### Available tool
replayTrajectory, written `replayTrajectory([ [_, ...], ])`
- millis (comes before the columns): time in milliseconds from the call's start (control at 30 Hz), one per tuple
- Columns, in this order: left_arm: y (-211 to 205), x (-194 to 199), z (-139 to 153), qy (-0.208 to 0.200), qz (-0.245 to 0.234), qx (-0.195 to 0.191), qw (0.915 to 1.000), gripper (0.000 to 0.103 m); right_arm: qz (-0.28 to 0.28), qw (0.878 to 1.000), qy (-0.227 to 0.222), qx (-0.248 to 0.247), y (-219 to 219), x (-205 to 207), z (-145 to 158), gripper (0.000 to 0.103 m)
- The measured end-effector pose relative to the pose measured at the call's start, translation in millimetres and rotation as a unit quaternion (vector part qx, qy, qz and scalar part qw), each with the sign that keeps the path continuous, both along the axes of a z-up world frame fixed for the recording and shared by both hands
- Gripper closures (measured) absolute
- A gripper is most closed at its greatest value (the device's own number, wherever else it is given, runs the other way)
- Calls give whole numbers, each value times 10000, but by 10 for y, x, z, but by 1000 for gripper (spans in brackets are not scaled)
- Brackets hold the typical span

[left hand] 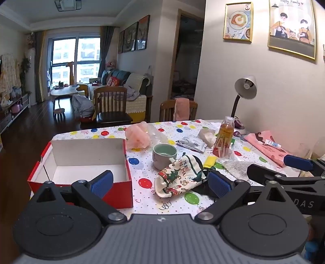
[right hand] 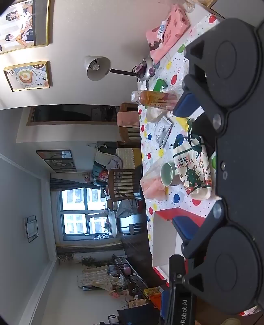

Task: Organize soft objects
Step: 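Move both tools toward the Christmas sock and black cloth on the table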

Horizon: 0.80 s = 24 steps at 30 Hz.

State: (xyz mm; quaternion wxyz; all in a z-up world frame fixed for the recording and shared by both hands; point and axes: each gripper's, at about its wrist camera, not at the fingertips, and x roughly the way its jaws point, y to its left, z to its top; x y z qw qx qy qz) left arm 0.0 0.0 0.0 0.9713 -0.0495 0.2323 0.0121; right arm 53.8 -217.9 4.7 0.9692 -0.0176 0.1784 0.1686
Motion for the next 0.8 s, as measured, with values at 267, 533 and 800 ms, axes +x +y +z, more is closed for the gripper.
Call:
replayTrajectory([
  [267, 8, -26, 4, 3, 32, -55, 10000, 2, -13, 9998, -176, -48, 6, -24, 17, 0],
  [533, -5, -25, 6, 54, 4, -71, 10000, 2, -48, 9999, -106, 6, 33, -56, 72, 0],
  [800, 81, -63, 41, 17, -123, -135, 9998, 2, -131, 9998, -131, -1, 58, -96, 89, 0],
])
